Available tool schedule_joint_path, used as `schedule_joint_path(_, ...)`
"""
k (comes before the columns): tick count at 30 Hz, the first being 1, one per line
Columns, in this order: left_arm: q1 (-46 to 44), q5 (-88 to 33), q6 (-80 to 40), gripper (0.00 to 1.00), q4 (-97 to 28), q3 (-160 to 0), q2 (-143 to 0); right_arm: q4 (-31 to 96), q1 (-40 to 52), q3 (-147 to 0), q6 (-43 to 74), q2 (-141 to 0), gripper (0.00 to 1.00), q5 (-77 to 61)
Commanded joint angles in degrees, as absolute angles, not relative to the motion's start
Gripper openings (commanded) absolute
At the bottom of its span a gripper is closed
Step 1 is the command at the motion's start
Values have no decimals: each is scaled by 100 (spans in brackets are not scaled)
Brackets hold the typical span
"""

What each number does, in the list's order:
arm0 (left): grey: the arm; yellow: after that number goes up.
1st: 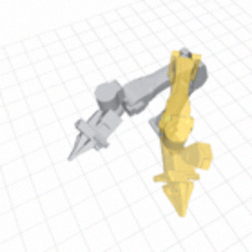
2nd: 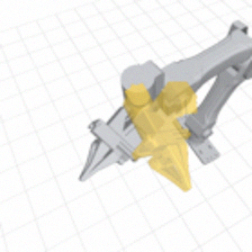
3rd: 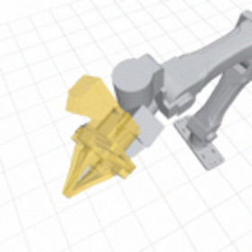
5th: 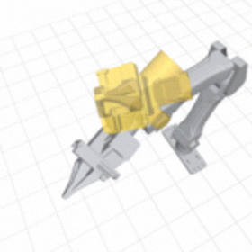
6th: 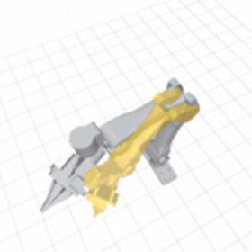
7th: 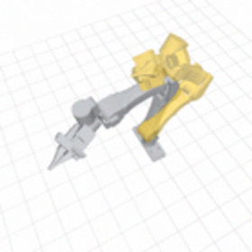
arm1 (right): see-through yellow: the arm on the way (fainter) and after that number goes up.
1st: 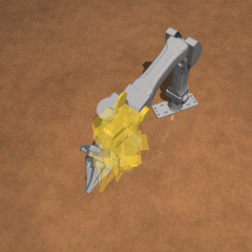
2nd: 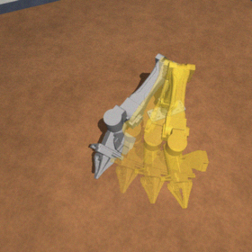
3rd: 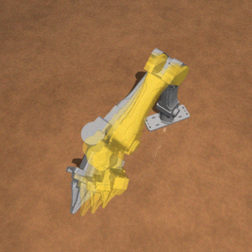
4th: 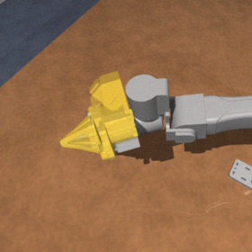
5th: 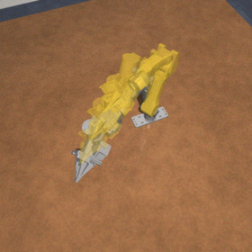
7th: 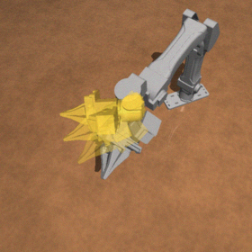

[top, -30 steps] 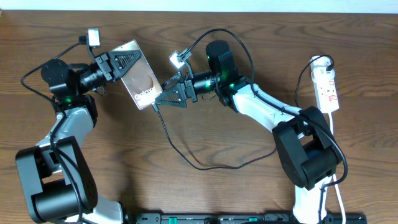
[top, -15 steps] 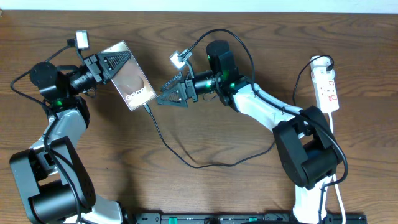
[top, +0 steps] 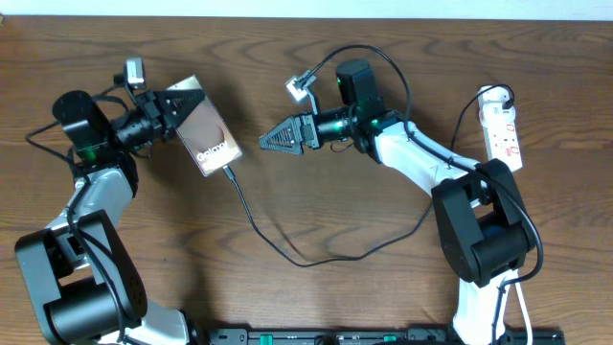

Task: Plug charger to phone and switch on socket
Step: 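Open the right gripper and withdraw it from the plugged phone, then lower the phone with the left gripper onto the table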

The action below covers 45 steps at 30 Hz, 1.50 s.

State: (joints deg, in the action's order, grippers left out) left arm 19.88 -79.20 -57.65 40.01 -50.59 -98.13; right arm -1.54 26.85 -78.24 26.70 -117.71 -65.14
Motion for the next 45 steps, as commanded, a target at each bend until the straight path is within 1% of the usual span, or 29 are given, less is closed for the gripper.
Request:
schedule_joint_path(1, 2008, -7848, -4993, 7, 3590, -5085, -9806, 259, 2659, -7902, 2222, -11723, 99, -5852)
schedule_joint_path(6, 2005, -7651, -4388, 7, 2790, -5085, -9806, 1227, 2655, -7988, 1723, -11721, 99, -5054)
schedule_joint_path(10, 2005, -7227, -3848, 7, 1944, -5085, -9806, 2165, 2657, -8331, 1337, -11657, 99, -4359)
schedule_joint_path(13, 1944, -6652, -3284, 7, 1046, -5085, -9806, 3083, 2718, -8805, 1041, -11531, 99, -3548)
schedule_joint_path(16, 1798, -5944, -2971, 7, 325, -5085, -9806, 3489, 2810, -9122, 1017, -11461, 99, -3079)
schedule_joint_path(23, 1409, -4805, -2539, 7, -572, -5085, -9808, 3653, 2947, -9253, 1020, -11456, 99, -2834)
schedule_joint_path(29, 1168, -4119, -2508, 7, -978, -5085, -9808, 3691, 2967, -9253, 1022, -11456, 99, -2770)
schedule_joint_path(37, 1138, -3957, -2510, 7, -1435, -5083, -10125, 3710, 2969, -9253, 1022, -11456, 99, -2731)
schedule_joint_path(45, 1138, -4001, -2510, 7, -1444, -5085, -10663, 3712, 2969, -9253, 1022, -11456, 99, -2731)
